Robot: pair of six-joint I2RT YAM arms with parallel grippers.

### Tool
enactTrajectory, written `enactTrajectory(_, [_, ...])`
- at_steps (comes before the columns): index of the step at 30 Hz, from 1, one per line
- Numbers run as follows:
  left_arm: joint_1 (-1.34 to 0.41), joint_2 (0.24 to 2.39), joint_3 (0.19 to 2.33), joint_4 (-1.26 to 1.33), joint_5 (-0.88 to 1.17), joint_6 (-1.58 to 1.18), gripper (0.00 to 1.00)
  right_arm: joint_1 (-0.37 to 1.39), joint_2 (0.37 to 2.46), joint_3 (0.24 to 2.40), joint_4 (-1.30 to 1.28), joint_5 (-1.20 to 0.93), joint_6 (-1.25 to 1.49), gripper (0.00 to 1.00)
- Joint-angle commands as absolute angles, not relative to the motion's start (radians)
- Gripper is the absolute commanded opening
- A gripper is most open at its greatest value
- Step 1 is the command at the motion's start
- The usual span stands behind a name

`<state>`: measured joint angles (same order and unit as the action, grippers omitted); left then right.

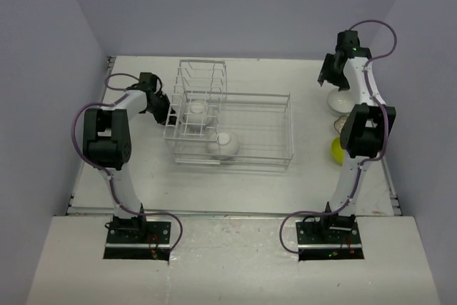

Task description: Unload the bowls from the dish rack

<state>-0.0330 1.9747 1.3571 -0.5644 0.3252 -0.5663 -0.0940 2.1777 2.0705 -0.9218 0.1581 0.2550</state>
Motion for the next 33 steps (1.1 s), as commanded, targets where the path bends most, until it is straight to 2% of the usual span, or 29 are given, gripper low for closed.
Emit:
enactTrajectory(1, [-0.023, 1.947, 1.333, -0.54, 0.333, -0.578, 0.17, -0.045, 1.996, 2.088, -0.956, 0.16, 0.265, 0.7])
enactTrajectory(5, [-0.023, 1.942, 1.331, -0.54, 0.336, -0.578, 0.15, 0.044, 1.896, 2.062, -0.974, 0.053, 0.281, 0.75])
enactTrajectory(9, [-0.023, 1.942, 1.339, -0.549, 0.351, -0.584, 0.12, 0.119, 1.827, 1.932, -0.863, -0.399, 0.381, 0.75])
enactTrajectory(12, [-0.023, 1.936, 1.347, -0.557, 0.356, -0.583, 0.1, 0.155, 1.813, 1.827, -0.722, -0.613, 0.499, 0.74])
enactTrajectory(14, [-0.023, 1.936, 1.354, -0.563, 0.357, -0.583, 0.05, 0.175, 1.821, 1.784, -0.652, -0.699, 0.56, 0.7])
enactTrajectory(15, [-0.023, 1.937, 1.364, -0.571, 0.359, -0.581, 0.03, 0.182, 1.818, 1.743, -0.593, -0.721, 0.612, 0.67])
enactTrajectory(16, [-0.023, 1.937, 1.368, -0.574, 0.36, -0.581, 0.0, 0.189, 1.815, 1.721, -0.557, -0.733, 0.635, 0.59])
enactTrajectory(19, [-0.023, 1.937, 1.379, -0.575, 0.365, -0.581, 0.0, 0.21, 1.827, 1.669, -0.465, -0.787, 0.702, 0.51])
enactTrajectory(21, [-0.023, 1.939, 1.382, -0.572, 0.373, -0.587, 0.0, 0.233, 1.86, 1.666, -0.43, -0.808, 0.727, 0.39])
enactTrajectory(23, [-0.023, 1.94, 1.381, -0.571, 0.385, -0.591, 0.0, 0.264, 1.893, 1.689, -0.42, -0.833, 0.736, 0.34])
enactTrajectory(33, [-0.023, 1.937, 1.382, -0.574, 0.41, -0.584, 0.0, 0.351, 2.078, 1.7, -0.252, -0.897, 0.87, 0.43])
